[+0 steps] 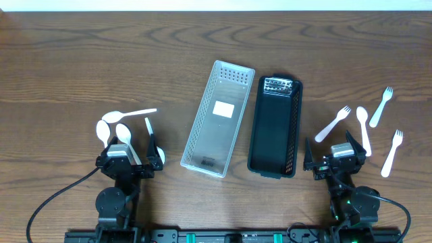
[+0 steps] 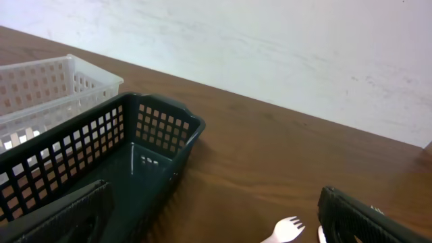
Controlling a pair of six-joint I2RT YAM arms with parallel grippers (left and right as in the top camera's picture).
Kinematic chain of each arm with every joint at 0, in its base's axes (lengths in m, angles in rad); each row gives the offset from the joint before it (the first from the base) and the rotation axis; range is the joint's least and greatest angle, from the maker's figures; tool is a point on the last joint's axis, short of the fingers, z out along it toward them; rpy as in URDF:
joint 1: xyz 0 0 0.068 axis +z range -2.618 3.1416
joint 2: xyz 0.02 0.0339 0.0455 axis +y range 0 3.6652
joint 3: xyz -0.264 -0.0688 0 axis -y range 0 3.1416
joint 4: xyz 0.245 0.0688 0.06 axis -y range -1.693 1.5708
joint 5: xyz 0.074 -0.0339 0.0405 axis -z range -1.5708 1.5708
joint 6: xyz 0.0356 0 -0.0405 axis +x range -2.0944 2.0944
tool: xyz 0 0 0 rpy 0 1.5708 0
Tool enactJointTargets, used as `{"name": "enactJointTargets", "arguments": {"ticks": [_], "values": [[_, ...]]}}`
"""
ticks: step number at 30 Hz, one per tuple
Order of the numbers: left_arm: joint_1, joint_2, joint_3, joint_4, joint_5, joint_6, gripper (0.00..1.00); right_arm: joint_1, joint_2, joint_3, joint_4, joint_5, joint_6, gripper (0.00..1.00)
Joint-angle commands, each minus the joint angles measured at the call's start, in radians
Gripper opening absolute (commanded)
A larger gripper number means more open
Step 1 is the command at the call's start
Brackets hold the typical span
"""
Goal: Pack container
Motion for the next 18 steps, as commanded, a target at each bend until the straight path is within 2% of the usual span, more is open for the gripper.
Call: {"name": "enactJointTargets", "arguments": {"ticks": [1,4,8,12,18], "values": [[0.003,-0.005,-0.021,-0.034,-0.005,-0.007,0.98,0.006,-0.005,-0.001,-0.004,-0.012,0.084,0.99],[0.003,0.001,-0.018,-0.034,0.0,-0.012,0.98,0.006,-0.005,-0.001,-0.004,-0.009,0.245,0.99],[0.002,0.026,0.062,-0.108,0.013,-0.059,0.98,0.006,0.001,0.011,0.001,-0.095,0.257,0.99],[0.002,0.122,0.267,-0.249,0.025,-0.058,0.98,0.006,0.064,0.114,-0.102,-0.098,0.266,0.99],[0.002,0.468,0.664,-0.513,0.022,-0.051,0.98,0.006,0.347,0.423,-0.322,-0.093,0.265,0.99]]}}
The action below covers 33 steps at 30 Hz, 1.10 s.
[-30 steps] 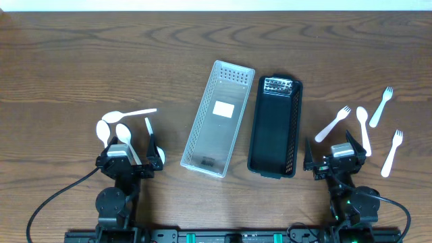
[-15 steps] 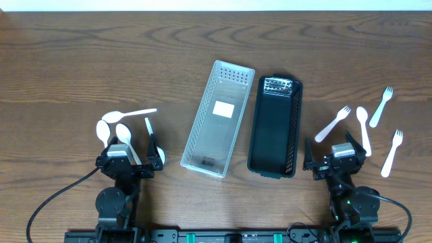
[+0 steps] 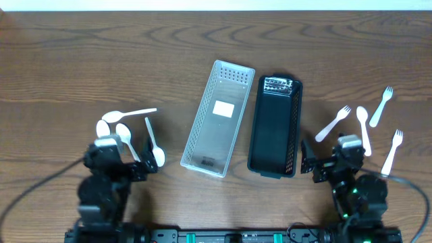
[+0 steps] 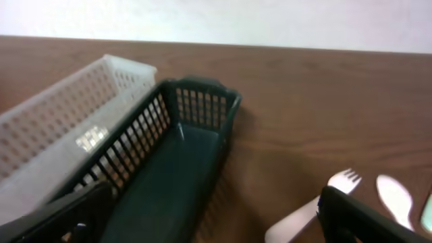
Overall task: Pack container
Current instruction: 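Move left gripper to white basket's left edge, right gripper to black basket's right edge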
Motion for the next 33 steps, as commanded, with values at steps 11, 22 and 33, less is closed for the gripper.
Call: {"name": "enactJointTargets", "arguments": {"ticks": [11,22,33], "values": [[0.002,0.726,0.644,-0.469,0.068,-0.014,0.98,0.004,0.778,0.771,-0.643,0.034,0.024,0.99],[0.002,0.921,0.644,-0.407,0.108,-0.013,1.0,0.004,1.041,0.818,-0.657,0.159,0.009,0.76],[0.001,1.075,0.644,-0.361,0.109,-0.012,0.06,0.004,1.263,0.818,-0.546,0.17,0.017,0.43]]}}
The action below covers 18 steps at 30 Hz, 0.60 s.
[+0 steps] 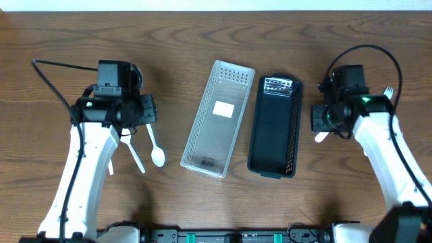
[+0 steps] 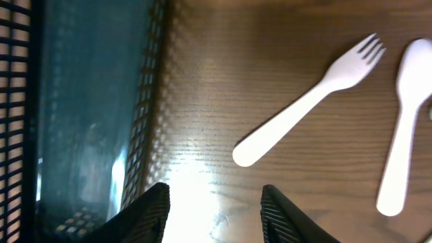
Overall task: Pack container
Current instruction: 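Move left gripper to white basket's left edge, right gripper to black basket's right edge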
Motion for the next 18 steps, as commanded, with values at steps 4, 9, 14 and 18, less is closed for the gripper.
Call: {"name": "enactJointTargets", "arguments": {"ticks": [4,9,14,18], "values": [[-0.018,0.093,0.019,-0.012,0.008,0.013,0.06,0.005,0.119,0.018,0.047,0.018,0.007,0.31],[-0.08,0.143,0.019,-0.012,0.007,0.046,0.06,0.005,0.179,0.018,0.084,0.017,0.007,0.22],[-0.135,0.177,0.019,-0.021,0.007,0.053,0.06,0.005,0.211,0.018,0.117,-0.059,-0.006,0.08],[-0.163,0.196,0.016,-0.053,0.008,0.053,0.06,0.005,0.213,0.018,0.133,-0.16,-0.039,0.08]]}}
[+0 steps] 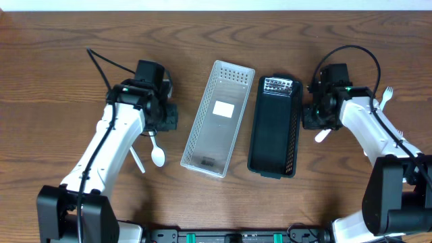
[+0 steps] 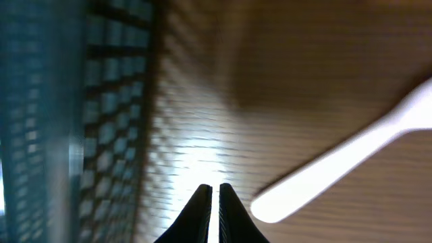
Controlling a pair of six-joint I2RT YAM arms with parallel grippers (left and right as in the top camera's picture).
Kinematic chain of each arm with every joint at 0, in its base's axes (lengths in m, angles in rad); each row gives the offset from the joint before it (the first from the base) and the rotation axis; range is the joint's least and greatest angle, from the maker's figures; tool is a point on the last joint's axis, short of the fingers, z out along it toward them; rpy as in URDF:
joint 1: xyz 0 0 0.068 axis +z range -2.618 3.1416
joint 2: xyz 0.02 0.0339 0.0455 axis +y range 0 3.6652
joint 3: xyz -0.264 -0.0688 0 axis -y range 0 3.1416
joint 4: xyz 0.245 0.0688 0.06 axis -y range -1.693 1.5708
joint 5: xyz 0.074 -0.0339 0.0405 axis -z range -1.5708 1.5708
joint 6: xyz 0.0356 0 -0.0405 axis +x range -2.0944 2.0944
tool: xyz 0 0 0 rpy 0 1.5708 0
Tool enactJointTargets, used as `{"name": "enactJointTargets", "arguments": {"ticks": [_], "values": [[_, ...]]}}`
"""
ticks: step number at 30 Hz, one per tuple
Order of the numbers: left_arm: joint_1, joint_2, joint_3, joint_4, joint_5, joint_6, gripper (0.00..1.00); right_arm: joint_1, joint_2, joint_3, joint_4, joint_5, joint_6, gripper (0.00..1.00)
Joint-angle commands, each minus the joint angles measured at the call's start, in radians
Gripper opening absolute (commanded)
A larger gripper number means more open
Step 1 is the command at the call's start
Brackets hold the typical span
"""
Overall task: Pack container
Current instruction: 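Move left gripper to white basket's left edge, right gripper to black basket's right edge, then push the two baskets together with both grippers, aligning them side by side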
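A white slotted basket and a black slotted basket lie side by side mid-table. My right gripper is low over the wood, its fingers shut with nothing between them. It sits between the black basket's wall and the handle end of a white fork, and touches neither. The left gripper hovers just left of the white basket; its jaws cannot be read from above. A white spoon lies below it.
Another white utensil handle pokes out from under the left arm. On the right, a fork shows past the right arm, and the other utensils there are covered by the arm. Cables arc above both arms.
The right gripper was open above the fork handle; now it is shut and closer to the table, beside the handle's end. The left arm has moved right, toward the white basket.
Both arms sat folded at the near edge with the right gripper open, spoons lying left and forks right. They then stood over their utensil piles. Now the right gripper is shut empty beside a fork, and the left is by the white basket.
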Motion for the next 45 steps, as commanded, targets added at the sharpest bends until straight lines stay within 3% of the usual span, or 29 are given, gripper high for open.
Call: {"name": "enactJointTargets", "arguments": {"ticks": [1,7,15,22,34,45], "values": [[-0.02,0.018,0.016,-0.025,0.007,0.016,0.06,0.005,0.006,0.018,0.016,-0.117,-0.03,0.08],[-0.037,0.019,0.015,-0.07,0.011,0.016,0.06,0.005,0.006,0.018,0.054,-0.255,-0.055,0.09],[-0.072,0.019,0.015,-0.133,0.02,0.016,0.06,0.007,0.006,0.018,0.082,-0.274,-0.055,0.09],[-0.134,0.019,0.015,-0.14,0.123,0.016,0.06,0.007,0.006,0.018,0.084,-0.274,-0.055,0.08],[-0.209,0.019,0.015,-0.14,0.12,0.016,0.06,0.007,0.006,0.018,0.084,-0.274,-0.055,0.08],[-0.208,0.019,0.015,-0.079,-0.105,0.016,0.06,0.007,0.006,0.018,0.084,-0.274,-0.055,0.07]]}}
